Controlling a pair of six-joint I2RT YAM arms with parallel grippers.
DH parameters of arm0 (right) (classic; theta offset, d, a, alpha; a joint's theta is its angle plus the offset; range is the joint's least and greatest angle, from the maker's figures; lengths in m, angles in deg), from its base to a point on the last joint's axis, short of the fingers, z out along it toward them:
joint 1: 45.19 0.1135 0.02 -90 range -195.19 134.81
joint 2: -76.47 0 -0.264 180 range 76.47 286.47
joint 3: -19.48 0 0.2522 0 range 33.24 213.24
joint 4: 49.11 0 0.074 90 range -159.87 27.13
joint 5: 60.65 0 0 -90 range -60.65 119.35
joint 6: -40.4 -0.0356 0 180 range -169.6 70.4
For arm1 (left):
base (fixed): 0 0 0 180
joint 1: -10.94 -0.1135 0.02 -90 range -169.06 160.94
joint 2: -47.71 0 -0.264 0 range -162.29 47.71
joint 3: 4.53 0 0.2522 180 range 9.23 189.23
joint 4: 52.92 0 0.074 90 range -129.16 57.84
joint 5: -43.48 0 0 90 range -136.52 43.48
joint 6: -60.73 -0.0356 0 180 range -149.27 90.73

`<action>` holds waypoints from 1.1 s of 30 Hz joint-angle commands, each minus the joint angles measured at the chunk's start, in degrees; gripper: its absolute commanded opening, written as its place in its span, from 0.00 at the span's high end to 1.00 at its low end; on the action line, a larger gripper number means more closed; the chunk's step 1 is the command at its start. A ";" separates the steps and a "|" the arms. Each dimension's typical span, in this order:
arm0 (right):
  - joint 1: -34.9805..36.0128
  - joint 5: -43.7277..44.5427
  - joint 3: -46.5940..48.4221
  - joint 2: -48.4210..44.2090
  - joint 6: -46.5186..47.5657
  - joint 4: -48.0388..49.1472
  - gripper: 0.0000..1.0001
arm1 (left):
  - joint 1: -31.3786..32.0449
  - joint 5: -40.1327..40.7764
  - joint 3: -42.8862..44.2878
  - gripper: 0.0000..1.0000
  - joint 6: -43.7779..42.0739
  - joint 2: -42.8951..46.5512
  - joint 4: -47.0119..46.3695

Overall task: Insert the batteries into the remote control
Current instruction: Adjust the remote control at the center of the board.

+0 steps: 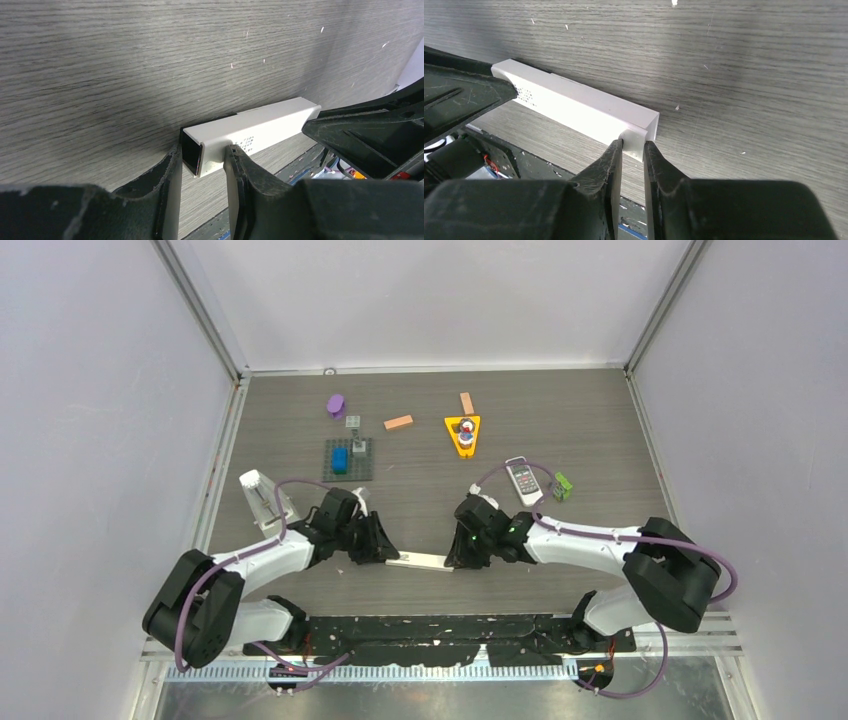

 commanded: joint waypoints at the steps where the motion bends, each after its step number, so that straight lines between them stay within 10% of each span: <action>1: 5.15 7.79 -1.15 9.80 -3.48 -2.09 0.82 | 2.62 4.00 -6.94 1.00 0.36 -5.77 -2.34; 14: 11.81 8.75 3.14 21.40 -13.64 3.04 0.77 | 2.73 -3.37 -10.56 1.00 5.51 -8.90 -16.87; 33: 11.73 12.53 -7.64 9.54 -17.44 4.91 0.39 | 2.73 2.44 -9.77 1.00 3.44 -6.98 -11.35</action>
